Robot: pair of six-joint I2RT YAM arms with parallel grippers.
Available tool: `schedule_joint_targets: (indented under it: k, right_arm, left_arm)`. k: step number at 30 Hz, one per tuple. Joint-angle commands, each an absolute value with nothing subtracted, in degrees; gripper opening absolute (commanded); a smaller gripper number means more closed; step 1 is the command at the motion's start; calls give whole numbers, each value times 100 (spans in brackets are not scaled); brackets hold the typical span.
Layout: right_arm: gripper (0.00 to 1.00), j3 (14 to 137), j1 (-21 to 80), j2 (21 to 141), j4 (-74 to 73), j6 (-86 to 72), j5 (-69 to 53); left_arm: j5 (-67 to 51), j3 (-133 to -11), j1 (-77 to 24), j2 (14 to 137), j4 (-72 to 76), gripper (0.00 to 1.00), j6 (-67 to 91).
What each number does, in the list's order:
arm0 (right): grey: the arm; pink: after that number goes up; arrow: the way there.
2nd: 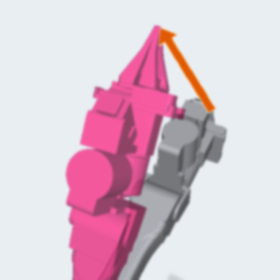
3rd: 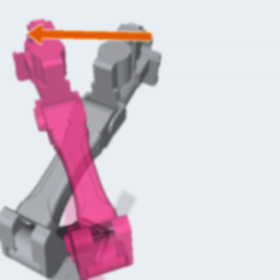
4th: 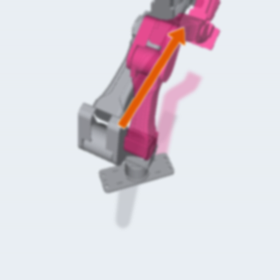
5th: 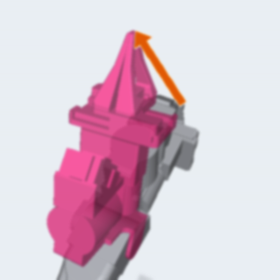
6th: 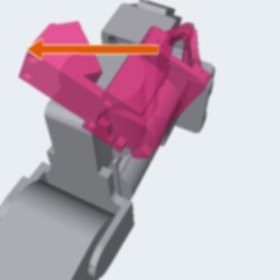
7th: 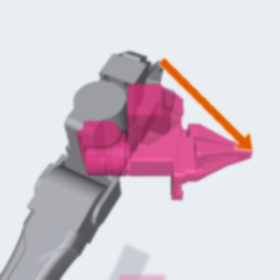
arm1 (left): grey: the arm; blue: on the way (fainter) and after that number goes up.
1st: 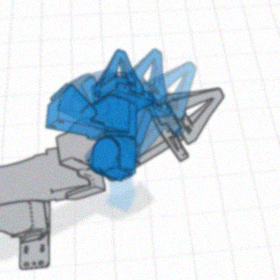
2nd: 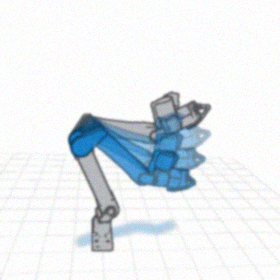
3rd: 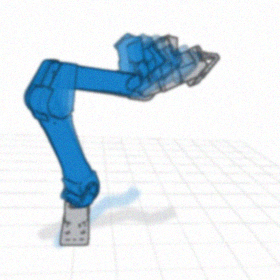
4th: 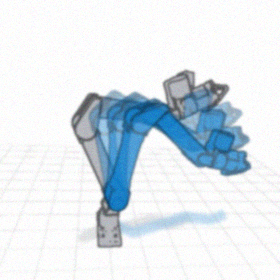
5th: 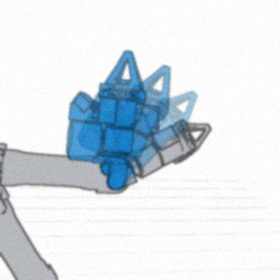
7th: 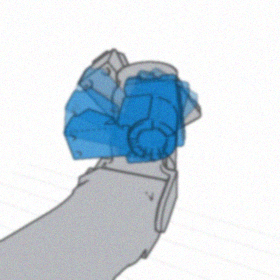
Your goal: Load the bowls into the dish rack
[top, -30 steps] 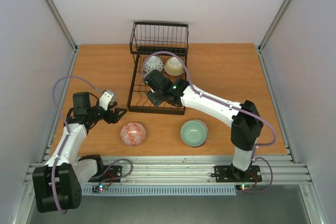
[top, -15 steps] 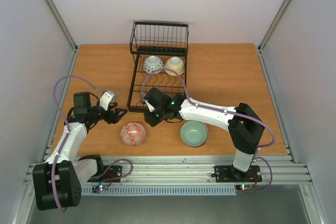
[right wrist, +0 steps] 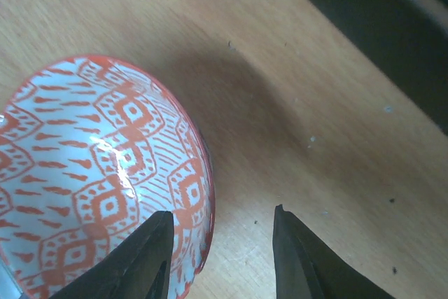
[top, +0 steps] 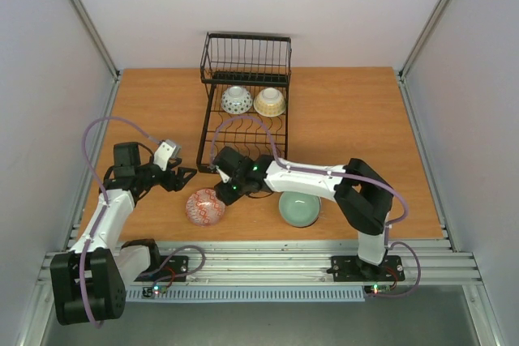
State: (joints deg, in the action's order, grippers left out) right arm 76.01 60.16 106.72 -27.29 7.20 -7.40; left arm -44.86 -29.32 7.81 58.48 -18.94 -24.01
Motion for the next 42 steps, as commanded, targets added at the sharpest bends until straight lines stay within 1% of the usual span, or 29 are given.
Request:
schedule_joint_targets:
  k: [1,3,5,12,13,19,22,26,34,42]
  right_arm:
    - [40,7713,6161,10936,-2584,559,-804]
    - [37,7749,6198,10995,-2603,545,-785]
    - [31,7773,6230,11029,-2618,532,-753]
    - [4,7772,6240,11085,-2680,528,-721]
    - [2,7770,6240,11079,-2688,527,-721]
    - [1,7767,6292,10857,-2821,578,-406]
    - [1,7789,6301,10666,-2962,625,-95]
    - [1,7849,6293,10476,-3150,737,457]
    - [1,7957,6295,10257,-3299,862,934]
    - [1,8252,6293,10160,-3392,1053,1324]
  left_arm:
    - [-4649,-2918,817,5862,-1690,74,-2478]
    - [-4647,-2914,817,5861,-1687,74,-2483]
    - [-4652,-2914,815,5862,-1689,74,-2487]
    - [-4763,-2916,817,5844,-1752,74,-2528]
    - [-4781,-2918,815,5842,-1765,74,-2543]
    - [-5101,-2971,815,5843,-2080,73,-2744]
    - [-5300,-3166,786,5896,-2642,70,-3085]
    - [-5286,-3494,694,6023,-3369,65,-3541]
    - [-4853,-3637,449,6394,-3598,46,-3686]
    - [-4735,-3643,266,6645,-3572,45,-3665]
